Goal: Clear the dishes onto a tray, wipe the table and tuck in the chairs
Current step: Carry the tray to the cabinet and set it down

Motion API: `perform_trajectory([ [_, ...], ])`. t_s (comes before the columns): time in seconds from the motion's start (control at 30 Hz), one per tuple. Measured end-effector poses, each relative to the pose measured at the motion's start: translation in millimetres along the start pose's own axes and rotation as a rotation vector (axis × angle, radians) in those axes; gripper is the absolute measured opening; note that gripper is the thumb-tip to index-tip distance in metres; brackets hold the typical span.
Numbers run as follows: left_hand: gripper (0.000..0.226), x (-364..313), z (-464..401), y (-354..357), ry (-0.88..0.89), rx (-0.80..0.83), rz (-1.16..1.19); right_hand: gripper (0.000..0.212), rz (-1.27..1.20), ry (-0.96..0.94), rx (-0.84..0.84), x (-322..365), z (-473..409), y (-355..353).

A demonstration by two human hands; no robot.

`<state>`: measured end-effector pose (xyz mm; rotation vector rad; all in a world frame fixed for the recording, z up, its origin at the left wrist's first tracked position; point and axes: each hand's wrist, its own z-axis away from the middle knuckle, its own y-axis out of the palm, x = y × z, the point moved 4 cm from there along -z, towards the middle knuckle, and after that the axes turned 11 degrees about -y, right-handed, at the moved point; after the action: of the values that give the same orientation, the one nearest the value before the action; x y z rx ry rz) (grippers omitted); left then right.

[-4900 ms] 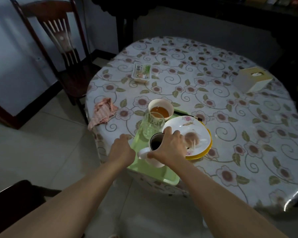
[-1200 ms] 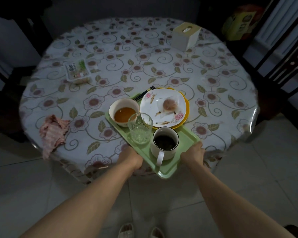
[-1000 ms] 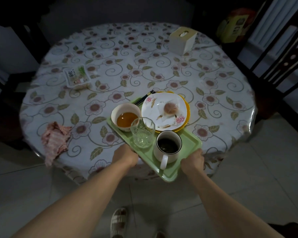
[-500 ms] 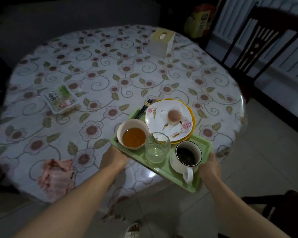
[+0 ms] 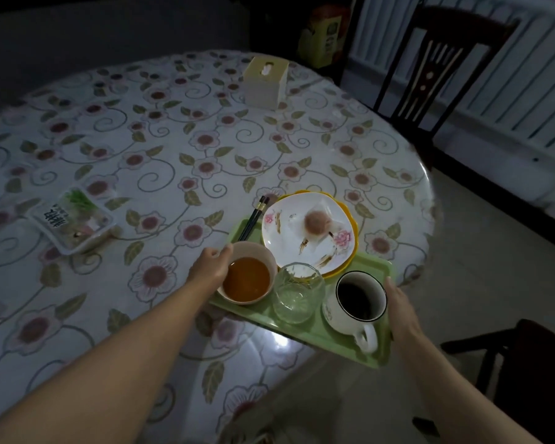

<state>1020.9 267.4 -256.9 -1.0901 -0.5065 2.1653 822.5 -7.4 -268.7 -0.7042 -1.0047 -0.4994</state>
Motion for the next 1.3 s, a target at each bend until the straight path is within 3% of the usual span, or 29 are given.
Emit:
perform_trajectory([
  [0.2, 0.064, -7.3, -19.5, 7.2, 0.003, 0.006, -0.081, 0.072, -0.140, 0.004, 0.064, -6.6, -0.1, 4.1],
  [0.4, 0.076, -2.8, -34.3, 13.3, -0.064, -0.016, -0.073, 0.114, -0.136, -0.021, 0.037, -8.5, 8.6, 8.0],
  [0.63, 0.078, -1.2, -42.5, 18.0, -0.082, -0.058, 0.068, 0.127, -0.132, -0.013, 0.008, -9.4, 8.6, 10.3],
  [0.93, 0.079, -2.4, -45.0, 16.6, -0.081, -0.067, 0.146, 0.086, -0.188, -0.004, -0.099, -13.9, 5.5, 8.1],
  [1.3, 0.072, 8.9, -26.0, 14.0, -0.131, -0.092, 0.188, 0.069, -0.159, -0.015, -0.080, -1.3, 0.5, 4.0],
])
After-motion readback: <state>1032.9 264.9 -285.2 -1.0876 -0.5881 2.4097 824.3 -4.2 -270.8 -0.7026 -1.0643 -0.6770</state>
